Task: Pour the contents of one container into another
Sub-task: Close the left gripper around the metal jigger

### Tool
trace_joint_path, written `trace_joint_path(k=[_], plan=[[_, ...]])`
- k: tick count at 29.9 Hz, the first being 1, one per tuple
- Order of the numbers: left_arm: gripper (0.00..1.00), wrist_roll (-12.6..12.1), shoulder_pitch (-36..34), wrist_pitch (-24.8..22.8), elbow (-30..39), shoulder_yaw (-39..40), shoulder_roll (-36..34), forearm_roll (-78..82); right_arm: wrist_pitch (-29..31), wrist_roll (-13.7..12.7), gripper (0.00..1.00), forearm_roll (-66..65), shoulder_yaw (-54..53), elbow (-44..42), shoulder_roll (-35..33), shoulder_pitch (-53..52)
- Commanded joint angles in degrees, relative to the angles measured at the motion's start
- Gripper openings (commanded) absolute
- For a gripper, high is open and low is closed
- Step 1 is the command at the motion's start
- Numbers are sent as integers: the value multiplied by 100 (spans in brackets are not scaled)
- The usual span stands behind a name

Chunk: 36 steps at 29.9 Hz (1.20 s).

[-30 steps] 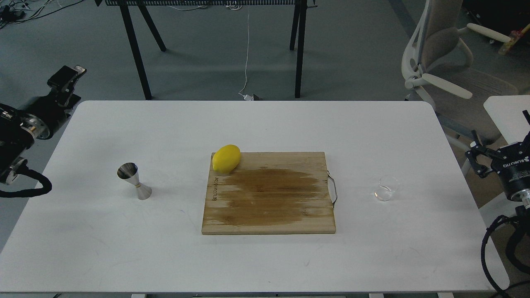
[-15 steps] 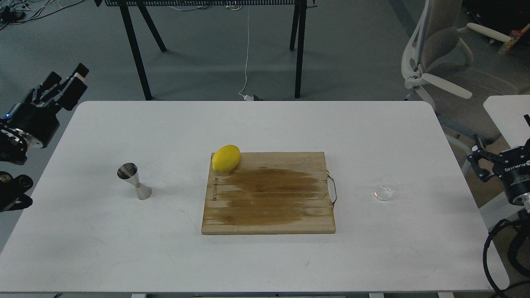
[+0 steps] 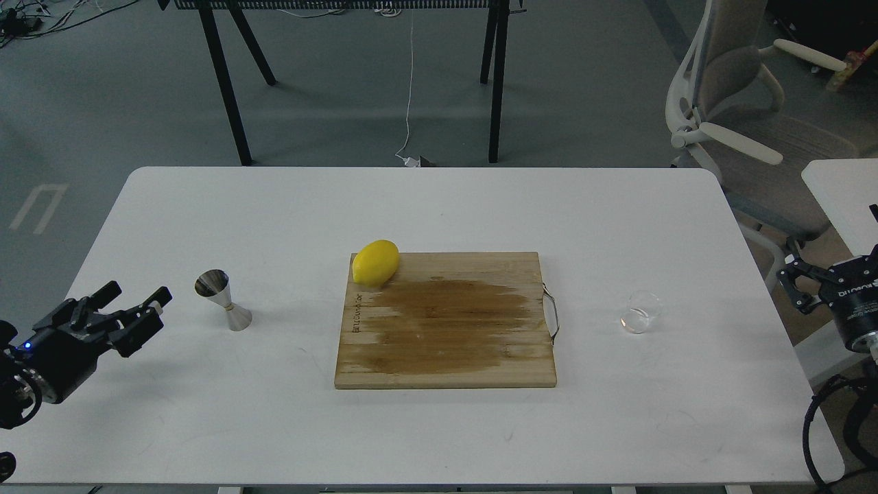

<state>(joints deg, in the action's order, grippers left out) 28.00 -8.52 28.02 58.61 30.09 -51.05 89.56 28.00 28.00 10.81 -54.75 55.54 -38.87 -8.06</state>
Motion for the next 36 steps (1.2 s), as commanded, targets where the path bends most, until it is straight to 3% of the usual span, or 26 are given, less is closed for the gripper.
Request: trace_joint_path(k=[1, 14, 36], plan=[[97, 0, 429, -2, 37, 93, 156, 9, 0, 0, 99, 0, -1, 1, 2, 6], [97, 0, 430, -2, -393, 225, 912, 27, 0, 0, 99, 0, -1, -8, 2, 68], [97, 0, -325, -2, -1211, 129, 1896, 35, 0, 0, 99, 0, -1, 1, -16, 103]])
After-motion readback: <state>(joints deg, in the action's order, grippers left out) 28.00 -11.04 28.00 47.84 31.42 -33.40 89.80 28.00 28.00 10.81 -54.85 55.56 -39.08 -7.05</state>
